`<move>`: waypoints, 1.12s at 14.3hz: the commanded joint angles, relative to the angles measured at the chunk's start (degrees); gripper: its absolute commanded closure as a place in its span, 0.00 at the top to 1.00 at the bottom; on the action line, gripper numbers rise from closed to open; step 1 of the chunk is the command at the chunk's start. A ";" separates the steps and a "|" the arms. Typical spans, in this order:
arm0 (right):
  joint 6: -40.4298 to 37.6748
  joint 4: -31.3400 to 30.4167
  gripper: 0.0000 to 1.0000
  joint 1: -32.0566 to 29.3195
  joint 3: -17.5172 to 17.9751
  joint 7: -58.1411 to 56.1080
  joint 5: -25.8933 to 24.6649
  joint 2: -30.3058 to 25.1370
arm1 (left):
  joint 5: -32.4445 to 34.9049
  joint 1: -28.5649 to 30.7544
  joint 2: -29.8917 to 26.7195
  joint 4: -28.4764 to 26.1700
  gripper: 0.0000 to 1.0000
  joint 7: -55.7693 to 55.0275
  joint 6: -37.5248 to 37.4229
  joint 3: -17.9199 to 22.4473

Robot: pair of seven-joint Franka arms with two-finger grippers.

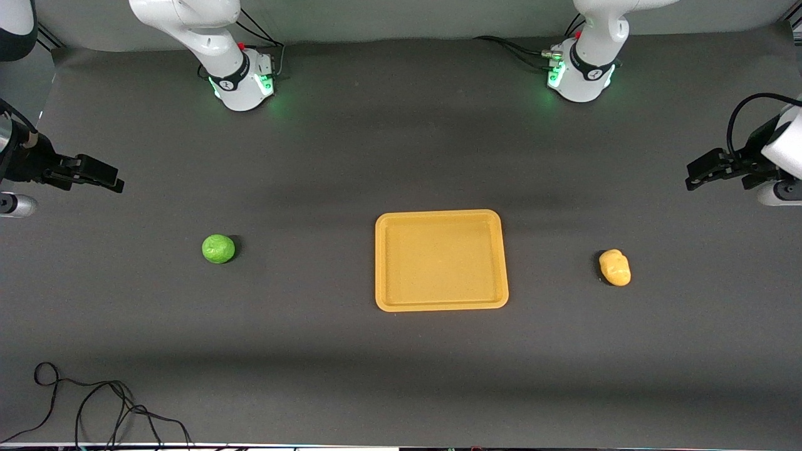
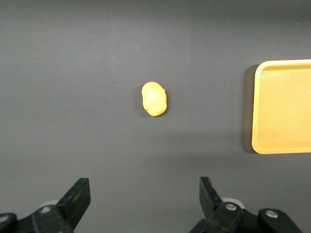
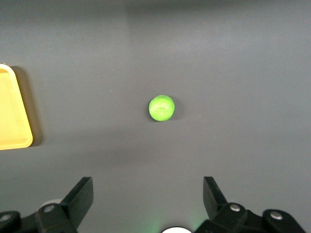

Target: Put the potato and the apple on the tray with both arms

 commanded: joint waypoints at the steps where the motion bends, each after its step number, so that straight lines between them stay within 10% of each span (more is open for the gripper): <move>1: 0.98 0.52 1.00 -0.05 0.11 -0.01 -1.40 0.58 | 0.66 0.17 1.64 -6.16 1.00 0.69 8.34 -0.04; 6: 2.54 -1.48 1.00 0.04 0.11 -1.15 -1.49 0.84 | 1.62 0.17 16.39 -11.55 1.00 0.43 26.81 0.22; 13: 25.20 -21.33 1.00 -0.31 0.03 -2.92 -1.32 0.76 | 4.08 -0.10 30.04 -15.40 0.99 -2.56 46.15 0.22; 16: 35.84 -31.26 1.00 -0.40 0.03 -2.39 -1.32 2.07 | 4.09 -0.18 30.66 -16.12 0.60 -2.91 47.23 0.22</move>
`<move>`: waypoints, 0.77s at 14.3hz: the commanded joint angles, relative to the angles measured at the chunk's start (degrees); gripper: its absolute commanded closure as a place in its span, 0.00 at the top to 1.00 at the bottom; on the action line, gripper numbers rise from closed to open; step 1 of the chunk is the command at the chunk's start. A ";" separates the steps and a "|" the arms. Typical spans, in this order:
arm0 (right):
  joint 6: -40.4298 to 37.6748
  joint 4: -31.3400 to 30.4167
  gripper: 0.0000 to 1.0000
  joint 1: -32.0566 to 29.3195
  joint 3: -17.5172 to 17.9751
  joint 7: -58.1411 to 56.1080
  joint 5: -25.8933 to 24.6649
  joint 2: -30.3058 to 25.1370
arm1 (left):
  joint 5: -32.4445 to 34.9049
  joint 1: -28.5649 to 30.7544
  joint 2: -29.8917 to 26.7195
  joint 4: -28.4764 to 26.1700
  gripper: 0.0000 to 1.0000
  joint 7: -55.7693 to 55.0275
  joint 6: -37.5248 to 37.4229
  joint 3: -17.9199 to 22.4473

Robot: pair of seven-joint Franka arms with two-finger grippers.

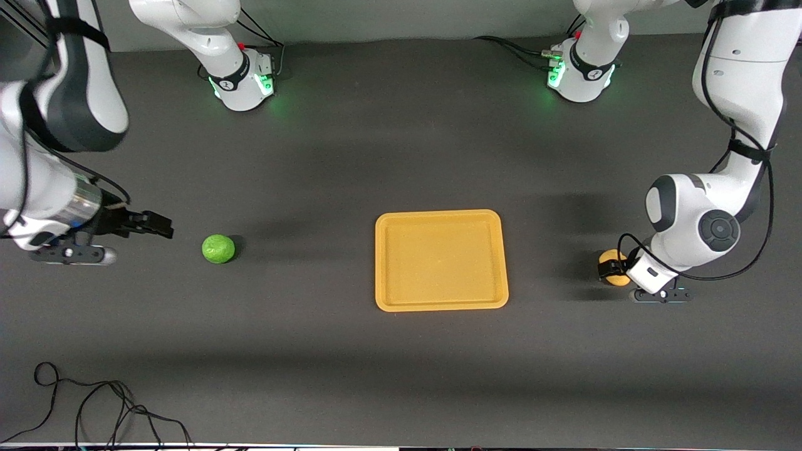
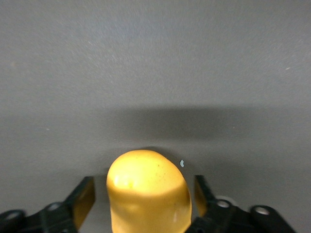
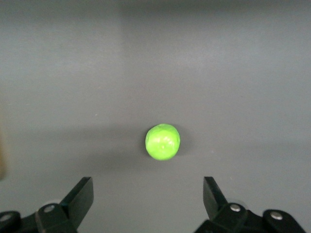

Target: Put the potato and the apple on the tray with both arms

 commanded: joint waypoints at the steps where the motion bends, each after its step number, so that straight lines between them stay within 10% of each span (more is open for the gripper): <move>1: 10.04 -9.65 1.00 -0.32 0.08 -0.50 -1.05 -0.10 | 1.35 -0.45 -2.24 -1.65 0.46 -2.38 0.18 0.04; 3: 15.23 -13.00 1.00 -0.50 -0.35 -0.51 -1.05 1.57 | 1.44 -1.15 -4.17 -1.04 0.29 -4.92 -3.58 -0.22; 11: 31.07 -15.47 1.00 0.21 -1.23 -0.94 -1.23 16.07 | 1.44 -23.72 -5.41 10.48 0.29 -33.29 -20.49 -0.48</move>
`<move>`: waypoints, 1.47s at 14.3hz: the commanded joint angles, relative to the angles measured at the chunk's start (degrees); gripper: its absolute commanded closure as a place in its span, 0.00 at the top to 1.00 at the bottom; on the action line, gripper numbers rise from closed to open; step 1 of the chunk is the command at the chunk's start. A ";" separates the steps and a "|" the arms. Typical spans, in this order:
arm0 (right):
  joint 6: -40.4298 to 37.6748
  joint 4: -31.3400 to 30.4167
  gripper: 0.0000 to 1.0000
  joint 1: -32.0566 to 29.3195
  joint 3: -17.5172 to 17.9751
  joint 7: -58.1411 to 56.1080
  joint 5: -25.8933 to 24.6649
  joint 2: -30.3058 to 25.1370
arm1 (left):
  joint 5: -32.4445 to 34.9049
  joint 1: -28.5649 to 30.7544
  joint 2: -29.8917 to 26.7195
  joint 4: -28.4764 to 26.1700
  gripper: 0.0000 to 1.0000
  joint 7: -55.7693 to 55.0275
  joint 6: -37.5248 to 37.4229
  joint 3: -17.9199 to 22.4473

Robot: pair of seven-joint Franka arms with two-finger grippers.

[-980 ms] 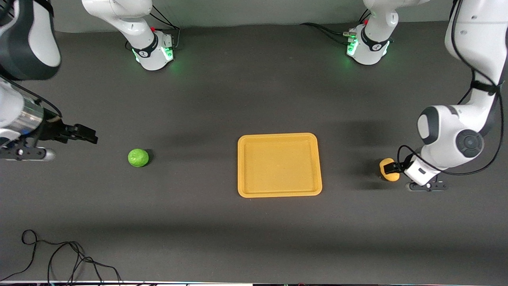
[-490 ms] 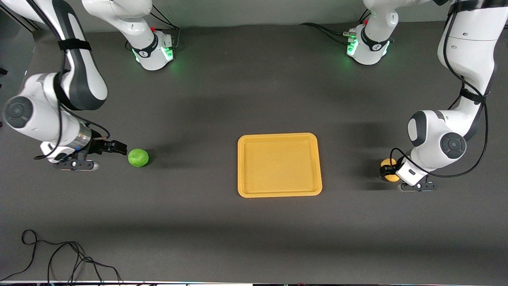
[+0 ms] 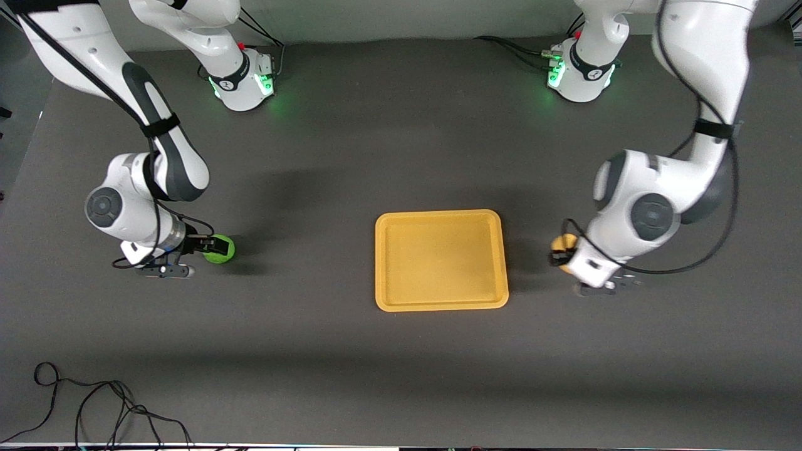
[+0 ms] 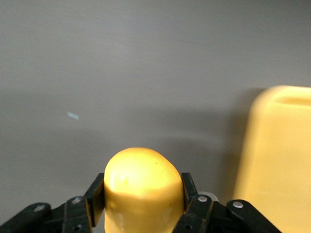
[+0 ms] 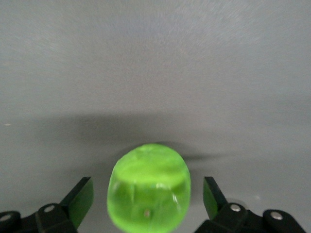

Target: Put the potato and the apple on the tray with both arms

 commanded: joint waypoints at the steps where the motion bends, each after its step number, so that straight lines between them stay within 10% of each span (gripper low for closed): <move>1: 1.95 0.77 1.00 0.20 -0.16 -0.41 -1.08 2.25 | 0.98 -8.31 2.95 2.26 0.31 -9.32 -0.41 1.21; 3: 2.57 0.77 0.90 0.20 -0.16 -0.14 -1.08 3.05 | 1.24 -12.62 7.06 5.33 0.31 -14.33 0.47 1.30; 7: -4.34 1.91 0.39 0.29 -0.08 -0.85 -1.08 -0.81 | 4.85 -14.22 14.46 10.79 0.36 -18.49 0.83 1.30; 9: -10.14 4.36 0.39 0.38 0.36 -0.15 -0.91 -3.62 | 4.94 -14.22 15.09 10.80 0.52 -18.49 1.96 1.30; 11: -17.87 9.27 0.39 3.26 0.45 0.03 -0.82 -5.03 | 5.03 -14.74 15.44 10.79 1.00 -19.01 2.41 1.39; 21: -21.06 37.73 0.34 23.12 0.54 23.12 3.14 8.90 | 6.08 -3.70 6.05 11.06 1.00 -5.70 -3.02 1.65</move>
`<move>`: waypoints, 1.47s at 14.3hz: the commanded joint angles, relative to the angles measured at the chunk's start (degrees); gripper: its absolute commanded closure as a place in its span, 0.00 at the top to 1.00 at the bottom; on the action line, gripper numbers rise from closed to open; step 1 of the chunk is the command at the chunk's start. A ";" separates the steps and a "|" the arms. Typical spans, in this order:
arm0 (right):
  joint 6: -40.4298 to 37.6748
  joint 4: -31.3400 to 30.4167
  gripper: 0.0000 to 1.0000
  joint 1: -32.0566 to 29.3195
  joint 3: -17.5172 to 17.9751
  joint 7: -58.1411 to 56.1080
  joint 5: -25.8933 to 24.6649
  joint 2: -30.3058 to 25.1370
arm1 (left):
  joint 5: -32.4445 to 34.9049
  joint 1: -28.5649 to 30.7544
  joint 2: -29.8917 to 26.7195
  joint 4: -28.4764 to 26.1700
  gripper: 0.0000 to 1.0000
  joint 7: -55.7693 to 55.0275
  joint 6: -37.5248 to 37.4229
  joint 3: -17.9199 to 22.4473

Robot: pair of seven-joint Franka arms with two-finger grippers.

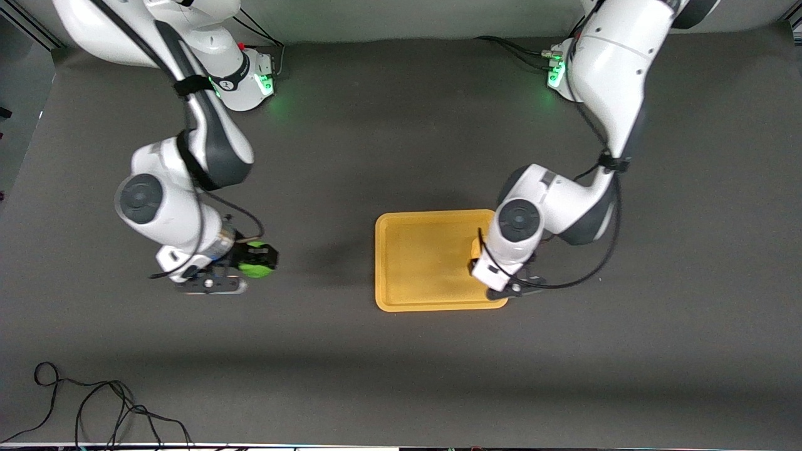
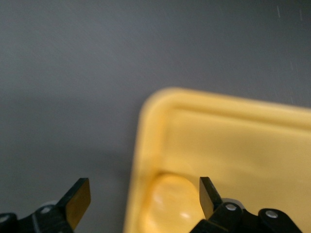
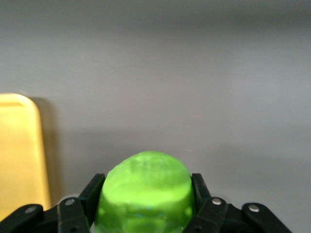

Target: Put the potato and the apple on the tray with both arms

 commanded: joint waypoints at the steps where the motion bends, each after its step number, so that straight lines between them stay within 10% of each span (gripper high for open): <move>1: -3.57 16.00 0.34 6.84 -0.57 8.29 0.75 10.83 | 0.34 7.51 -6.41 -1.27 1.00 10.46 -5.59 -0.46; 7: -4.90 38.27 0.33 20.23 -1.10 26.58 -2.76 30.54 | -2.73 19.39 -19.41 -1.97 1.00 31.83 -19.56 -0.55; 19: 1.52 38.90 0.40 25.16 -1.19 30.03 -3.38 37.23 | -6.69 25.38 -32.09 -2.50 1.00 40.47 -28.02 -0.46; 21: 1.52 38.73 0.69 25.16 -1.10 30.12 -4.78 37.32 | -6.69 25.72 -32.09 -2.50 1.00 40.55 -28.02 -0.37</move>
